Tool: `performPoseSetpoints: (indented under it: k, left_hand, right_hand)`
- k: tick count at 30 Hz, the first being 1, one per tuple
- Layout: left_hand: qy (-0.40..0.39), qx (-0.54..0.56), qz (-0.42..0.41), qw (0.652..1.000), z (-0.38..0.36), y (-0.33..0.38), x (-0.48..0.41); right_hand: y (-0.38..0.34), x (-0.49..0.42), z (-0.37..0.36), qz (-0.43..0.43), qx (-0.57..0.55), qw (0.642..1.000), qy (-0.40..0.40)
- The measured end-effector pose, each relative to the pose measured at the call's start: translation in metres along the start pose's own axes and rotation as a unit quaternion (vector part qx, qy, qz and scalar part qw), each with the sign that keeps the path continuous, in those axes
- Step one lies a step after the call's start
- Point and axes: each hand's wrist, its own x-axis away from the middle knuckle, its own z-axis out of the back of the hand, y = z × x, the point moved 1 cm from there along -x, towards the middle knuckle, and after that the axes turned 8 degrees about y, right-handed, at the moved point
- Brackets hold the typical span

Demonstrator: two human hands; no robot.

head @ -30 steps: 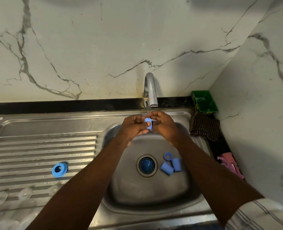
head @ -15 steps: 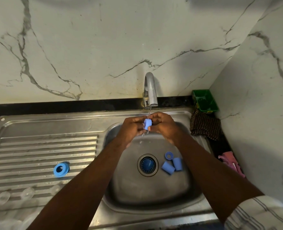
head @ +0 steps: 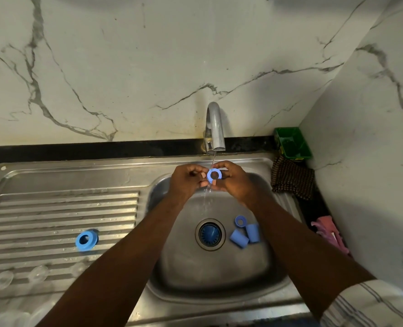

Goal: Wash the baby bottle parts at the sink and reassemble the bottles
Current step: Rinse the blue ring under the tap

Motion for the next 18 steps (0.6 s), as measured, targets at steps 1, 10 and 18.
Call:
performPoseSetpoints:
  k: [1, 10, 18]
  left_hand:
    - [-0.007, 0.020, 0.021, 1.000, -0.0007, 0.0000, 0.0008]
    - [-0.054, 0.034, 0.089, 0.994, -0.0006, -0.0067, 0.0056]
    - [-0.025, 0.003, -0.005, 1.000, 0.0004, 0.0010, 0.0075]
  right_hand:
    - [0.0027, -0.0003, 0.0007, -0.006, -0.007, 1.000, 0.001]
    - [0.0099, 0.0035, 0.0036, -0.059, -0.013, 0.997, -0.054]
    - [0.0035, -0.0046, -0.0005, -0.021, 0.048, 0.999, 0.014]
